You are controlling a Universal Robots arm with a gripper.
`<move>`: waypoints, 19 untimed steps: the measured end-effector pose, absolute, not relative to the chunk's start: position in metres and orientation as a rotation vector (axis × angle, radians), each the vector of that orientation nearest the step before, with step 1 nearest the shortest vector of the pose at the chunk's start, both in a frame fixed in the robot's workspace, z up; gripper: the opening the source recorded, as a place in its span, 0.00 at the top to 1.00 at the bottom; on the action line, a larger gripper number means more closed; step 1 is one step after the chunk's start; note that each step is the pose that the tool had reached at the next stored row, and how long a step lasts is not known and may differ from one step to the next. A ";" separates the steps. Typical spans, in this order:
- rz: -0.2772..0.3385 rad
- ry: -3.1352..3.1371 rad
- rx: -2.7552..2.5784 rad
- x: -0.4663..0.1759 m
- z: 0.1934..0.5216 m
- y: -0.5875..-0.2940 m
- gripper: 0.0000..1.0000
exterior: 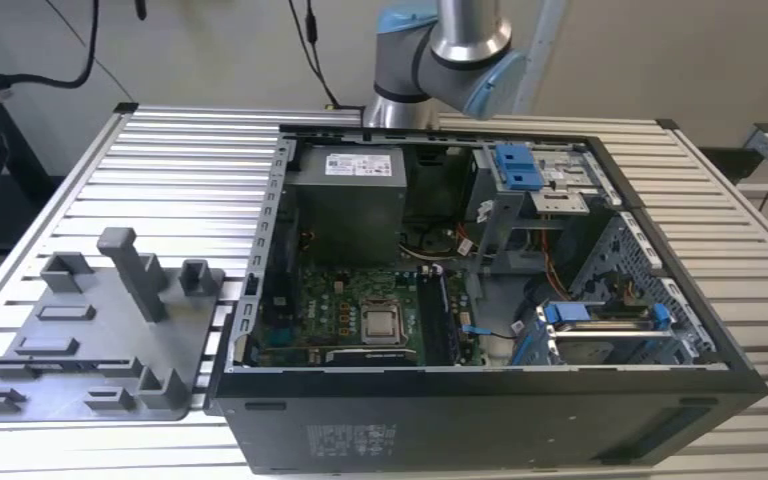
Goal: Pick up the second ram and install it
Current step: 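Pick up the second ram and move it above second insertion slot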
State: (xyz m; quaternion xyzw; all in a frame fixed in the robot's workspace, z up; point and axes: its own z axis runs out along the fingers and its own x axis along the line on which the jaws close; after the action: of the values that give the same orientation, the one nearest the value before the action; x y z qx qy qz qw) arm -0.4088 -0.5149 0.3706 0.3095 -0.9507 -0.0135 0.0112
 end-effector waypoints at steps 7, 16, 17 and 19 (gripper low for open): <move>-0.040 -2.896 1.153 -0.409 0.370 -0.515 0.89; -0.036 -2.791 1.383 -0.409 0.370 -0.515 0.89; -0.036 -2.778 1.409 -0.409 0.370 -0.515 0.89; -0.035 -2.752 1.459 -0.409 0.370 -0.515 0.89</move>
State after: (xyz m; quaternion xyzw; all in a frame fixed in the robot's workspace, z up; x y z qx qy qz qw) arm -0.4088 -0.5149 0.3696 0.4684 -0.8834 -0.0112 0.0135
